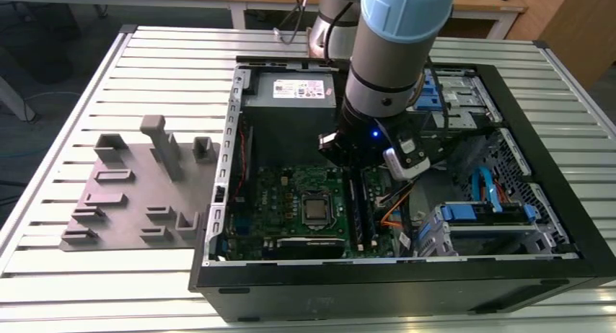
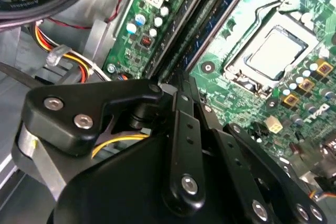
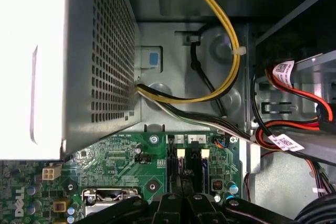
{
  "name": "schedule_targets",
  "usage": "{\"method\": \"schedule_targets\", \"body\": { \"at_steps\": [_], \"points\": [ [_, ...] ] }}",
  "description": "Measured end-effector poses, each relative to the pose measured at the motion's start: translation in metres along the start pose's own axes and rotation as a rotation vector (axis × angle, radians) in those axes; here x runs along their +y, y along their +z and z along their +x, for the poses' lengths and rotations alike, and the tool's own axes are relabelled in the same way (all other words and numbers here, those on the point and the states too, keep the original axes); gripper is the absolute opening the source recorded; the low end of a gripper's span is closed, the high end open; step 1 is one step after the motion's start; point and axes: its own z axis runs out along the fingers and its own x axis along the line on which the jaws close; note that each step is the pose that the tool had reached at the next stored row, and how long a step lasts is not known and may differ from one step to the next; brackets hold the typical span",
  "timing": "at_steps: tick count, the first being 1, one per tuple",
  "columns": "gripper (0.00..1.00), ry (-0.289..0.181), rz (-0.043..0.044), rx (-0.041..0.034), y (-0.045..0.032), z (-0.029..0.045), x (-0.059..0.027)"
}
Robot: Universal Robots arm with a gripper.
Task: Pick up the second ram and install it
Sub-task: 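Press down the second ram until it locks into place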
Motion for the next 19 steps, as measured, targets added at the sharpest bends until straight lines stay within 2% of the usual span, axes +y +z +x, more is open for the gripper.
{"method": "schedule_targets", "body": {
  "at_steps": [3,5,11,16,17,19],
  "points": [
    [0.07,0.0,-0.0012,-0.0009,-0.0056,-0.0001,0.0007],
    [0.07,0.0,0.0018,-0.0003,-0.0089,0.0,0.0003],
    [0.07,0.0,0.0242,-0.0006,-0.0098,0.0008,-0.0139],
    [0.07,0.0,0.055,-0.0013,-0.0096,0.0011,-0.0266],
    [0.07,0.0,0.0692,-0.0016,-0.0093,0.001,-0.0315],
    [0.07,0.0,0.0805,-0.0018,-0.009,0.0009,-0.0367]
  ]
}}
